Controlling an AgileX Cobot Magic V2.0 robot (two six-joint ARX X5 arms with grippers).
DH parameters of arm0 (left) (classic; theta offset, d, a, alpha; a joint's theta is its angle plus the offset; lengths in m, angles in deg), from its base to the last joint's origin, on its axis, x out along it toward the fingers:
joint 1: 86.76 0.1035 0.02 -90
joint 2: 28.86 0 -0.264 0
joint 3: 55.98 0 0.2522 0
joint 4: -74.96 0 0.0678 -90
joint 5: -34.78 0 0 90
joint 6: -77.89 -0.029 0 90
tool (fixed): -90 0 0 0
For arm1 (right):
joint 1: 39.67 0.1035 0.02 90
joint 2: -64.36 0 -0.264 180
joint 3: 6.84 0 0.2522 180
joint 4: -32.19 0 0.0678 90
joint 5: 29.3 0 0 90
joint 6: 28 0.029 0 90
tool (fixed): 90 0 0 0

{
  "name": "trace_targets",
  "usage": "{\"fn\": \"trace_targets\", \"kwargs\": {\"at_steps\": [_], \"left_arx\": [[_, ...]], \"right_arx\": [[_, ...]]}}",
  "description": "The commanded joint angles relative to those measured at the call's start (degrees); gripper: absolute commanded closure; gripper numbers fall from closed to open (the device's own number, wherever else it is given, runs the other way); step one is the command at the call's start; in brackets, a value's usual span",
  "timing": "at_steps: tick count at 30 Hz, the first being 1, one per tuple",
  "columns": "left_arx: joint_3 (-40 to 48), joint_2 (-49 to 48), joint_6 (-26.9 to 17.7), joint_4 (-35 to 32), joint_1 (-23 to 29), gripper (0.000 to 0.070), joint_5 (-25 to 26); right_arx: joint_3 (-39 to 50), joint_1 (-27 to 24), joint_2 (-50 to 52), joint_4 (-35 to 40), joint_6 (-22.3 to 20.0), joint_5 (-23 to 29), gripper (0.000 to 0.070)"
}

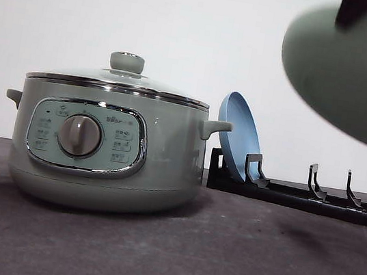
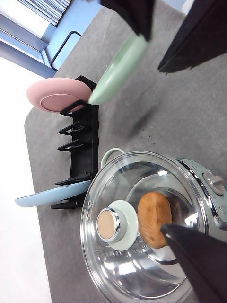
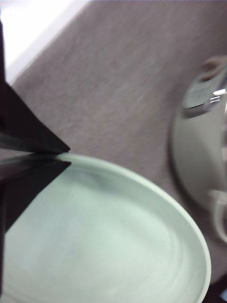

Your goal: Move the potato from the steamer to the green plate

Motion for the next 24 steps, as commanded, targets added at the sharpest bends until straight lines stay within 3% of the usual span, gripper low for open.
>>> {"fn": "trace_targets", "kwargs": {"at_steps": [1, 11, 24], "left_arx": [[-1.27, 0.31, -0.07, -0.57, -0.26, 0.007, 0.28], [-1.27, 0.31, -0.09, -0.54, -0.26, 0.007, 0.3], [-1.27, 0.31, -0.16, 0.52, -0.26, 0.007, 0.28]], "right_arx": [[1.14, 1.83, -1.68, 1.41, 2.53, 1.89, 0.0699], [10.13, 4.42, -11.8, 8.14, 5.0, 3.1, 0.0699], [12.0, 5.42, -22.19, 13.95, 5.47, 4.44, 0.0699]]}}
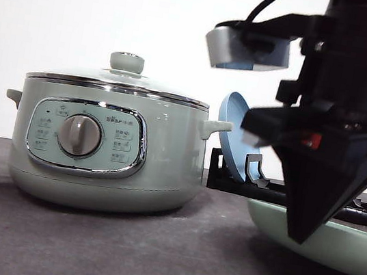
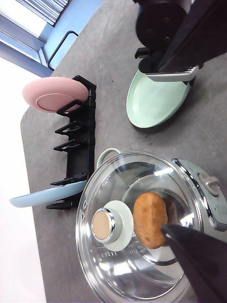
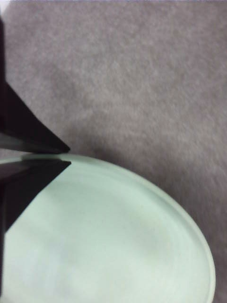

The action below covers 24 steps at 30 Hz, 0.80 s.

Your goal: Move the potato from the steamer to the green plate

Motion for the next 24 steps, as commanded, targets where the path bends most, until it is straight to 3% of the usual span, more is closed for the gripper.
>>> {"fn": "trace_targets", "kwargs": {"at_steps": [1, 6, 9, 18, 24], "left_arx": [[-1.27, 0.31, -0.19, -0.37, -0.26, 0.007, 0.28], [-1.27, 0.31, -0.31, -0.26, -0.26, 0.007, 0.28], [-1.27, 0.31, -0.31, -0.26, -0.26, 0.007, 0.28], [-1.27, 0.31, -0.31, -0.26, -0.26, 0.007, 0.28], [-1.27, 0.33, -0.31, -0.29, -0.26, 0.007, 0.28]], "right_arx": [[-0.37, 1.14, -1.49, 0.85, 0.64, 0.43, 0.0698], [-0.37, 1.51, -2.05, 2.22, 1.98, 0.29, 0.0676], [-0.43, 1.45, -1.99, 2.49, 2.92, -0.33, 0.0549], [-1.79, -0.42, 1.86, 3.13, 3.08, -11.04, 0.0221], [-3.83, -3.11, 9.74, 2.49, 3.05, -16.07, 0.0203]]}}
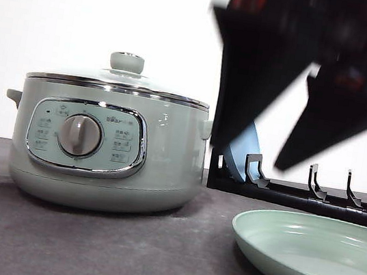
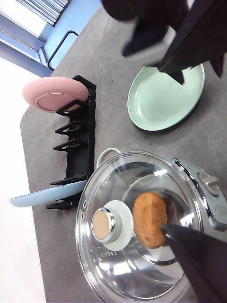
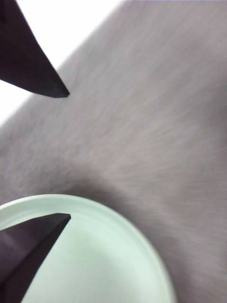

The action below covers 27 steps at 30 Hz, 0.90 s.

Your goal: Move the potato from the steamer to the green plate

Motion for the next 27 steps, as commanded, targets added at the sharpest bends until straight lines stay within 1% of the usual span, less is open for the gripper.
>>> {"fn": "trace_targets", "kwargs": {"at_steps": [1, 2, 5, 6, 11, 15, 17, 20, 22, 27], "left_arx": [[-1.27, 0.33, -0.28, -0.35, -0.26, 0.007, 0.28], [-1.27, 0.33, -0.28, -0.35, -0.26, 0.007, 0.28], [-1.27, 0.33, -0.28, -0.37, -0.26, 0.007, 0.28], [-1.27, 0.33, -0.26, -0.37, -0.26, 0.007, 0.28], [-1.27, 0.41, -0.11, -0.28, -0.28, 0.007, 0.3], [-1.39, 1.19, -0.13, -0.37, -0.28, 0.007, 0.28], [-2.3, 2.6, -0.35, -0.21, -0.28, 0.007, 0.28], [-5.69, 6.64, -0.46, 0.89, -0.28, 0.007, 0.28], [-9.36, 10.41, -0.76, 3.58, -0.29, 0.0071, 0.28], [-21.19, 22.98, -0.94, 13.07, -0.33, 0.0078, 0.21]], "right_arx": [[-1.59, -0.33, 2.35, 0.15, 0.72, -0.69, 0.02], [-1.95, -0.89, 4.03, 0.13, 0.67, -1.28, 0.0187], [-3.49, -3.16, 9.11, -0.53, 0.56, -3.43, 0.009], [-4.2, -3.94, 10.65, -1.1, 0.55, -3.57, 0.0076], [-8.69, -7.66, 18.55, -3.32, -0.3, -2.87, 0.0075], [-11.99, -9.99, 24.15, -3.3, -2.67, -2.85, 0.0075], [-13.34, -10.89, 26.38, -3.27, -3.64, -2.85, 0.0075], [-14.81, -11.77, 29.0, -3.24, -3.97, -2.85, 0.0076], [-15.31, -11.86, 30.31, -3.26, -3.92, -2.85, 0.0076], [-15.46, -11.86, 32.06, -3.26, -3.87, -2.87, 0.0076]]}}
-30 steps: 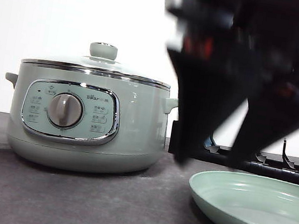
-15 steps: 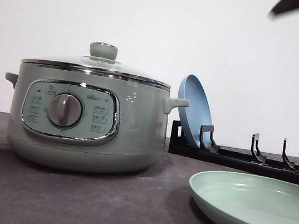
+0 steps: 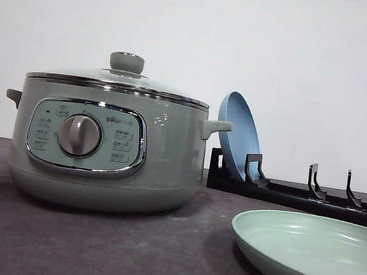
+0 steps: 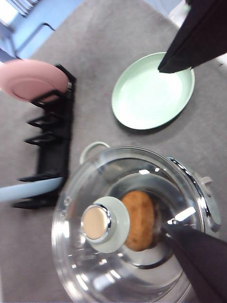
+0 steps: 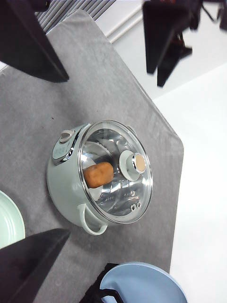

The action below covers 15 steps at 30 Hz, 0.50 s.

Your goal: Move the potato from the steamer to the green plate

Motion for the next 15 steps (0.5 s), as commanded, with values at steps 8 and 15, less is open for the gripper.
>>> {"fn": "trace_targets", "kwargs": {"at_steps": [8, 15], "left_arx": [[-20.44, 21.84, -0.52, 12.82, -1.36, 0.0078, -4.96], [-29.67, 33.42, -0.77, 15.16, -3.86, 0.0078, -13.1]], "right_arx": [[-0.9, 0.42, -0.09, 0.22, -0.4, 0.0, 0.0076], [-0.87, 0.42, -0.13, 0.22, -0.45, 0.0, 0.0076]]}}
